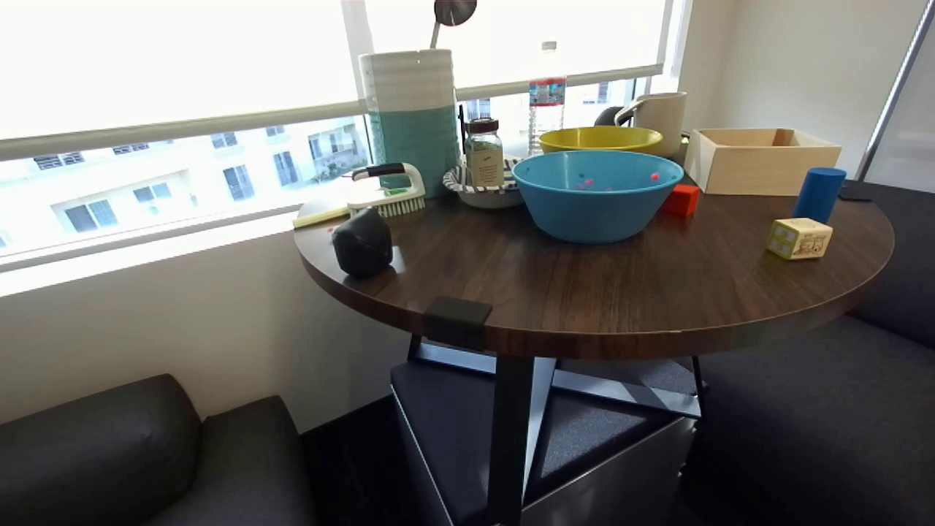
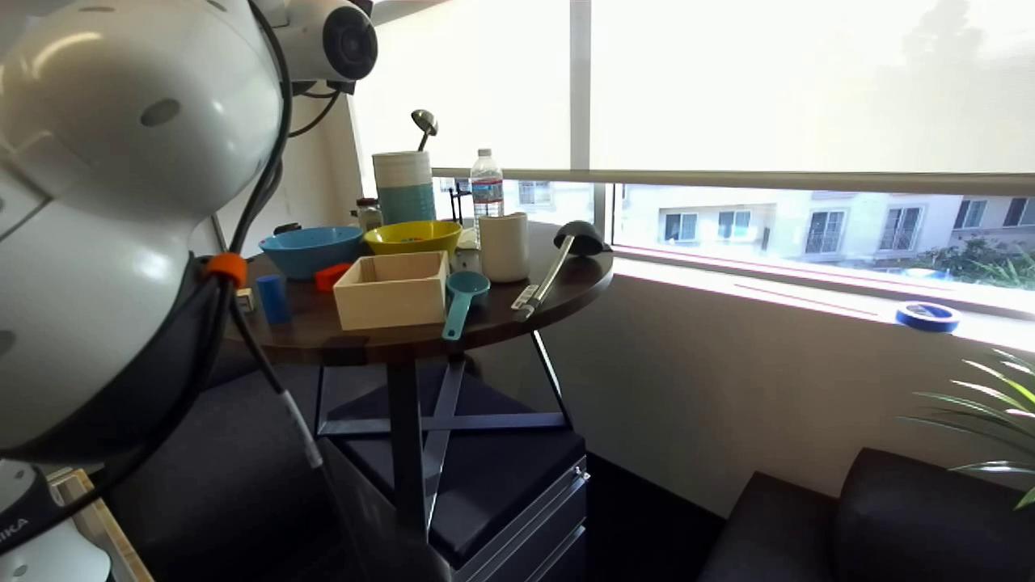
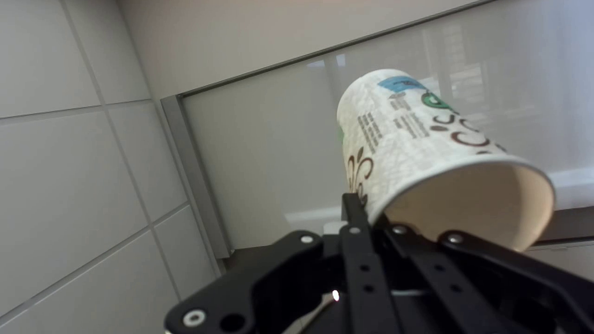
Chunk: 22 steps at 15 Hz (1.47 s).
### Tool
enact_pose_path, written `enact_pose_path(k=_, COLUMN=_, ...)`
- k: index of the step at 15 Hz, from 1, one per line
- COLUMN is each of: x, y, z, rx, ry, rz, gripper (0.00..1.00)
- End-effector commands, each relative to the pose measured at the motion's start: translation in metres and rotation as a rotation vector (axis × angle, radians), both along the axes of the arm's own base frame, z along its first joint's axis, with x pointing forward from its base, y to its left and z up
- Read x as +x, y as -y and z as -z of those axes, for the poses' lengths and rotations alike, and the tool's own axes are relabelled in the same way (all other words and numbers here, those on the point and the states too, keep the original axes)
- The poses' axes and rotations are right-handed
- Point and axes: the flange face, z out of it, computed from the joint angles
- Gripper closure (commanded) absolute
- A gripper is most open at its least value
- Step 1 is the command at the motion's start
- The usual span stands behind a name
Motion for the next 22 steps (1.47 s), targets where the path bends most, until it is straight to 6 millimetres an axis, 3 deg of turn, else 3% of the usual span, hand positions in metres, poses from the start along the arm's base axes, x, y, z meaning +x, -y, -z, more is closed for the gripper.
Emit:
enact_pose_path(k=1, x=0.003, y=-0.002, z=-0.003, rx=0.011, ry=0.031, rz=-0.002, gripper=0.99)
enact_pose_path(k=11, x=-0.006, y=-0.007, z=-0.001, rx=-0.008, ry=0.035, rz=-0.007, gripper=0.99)
enact_pose_path(k=22, x=-0.04, y=-0.046, z=-0.069, rx=-0.223, ry=-0.101, rz=0.053, gripper=0.99)
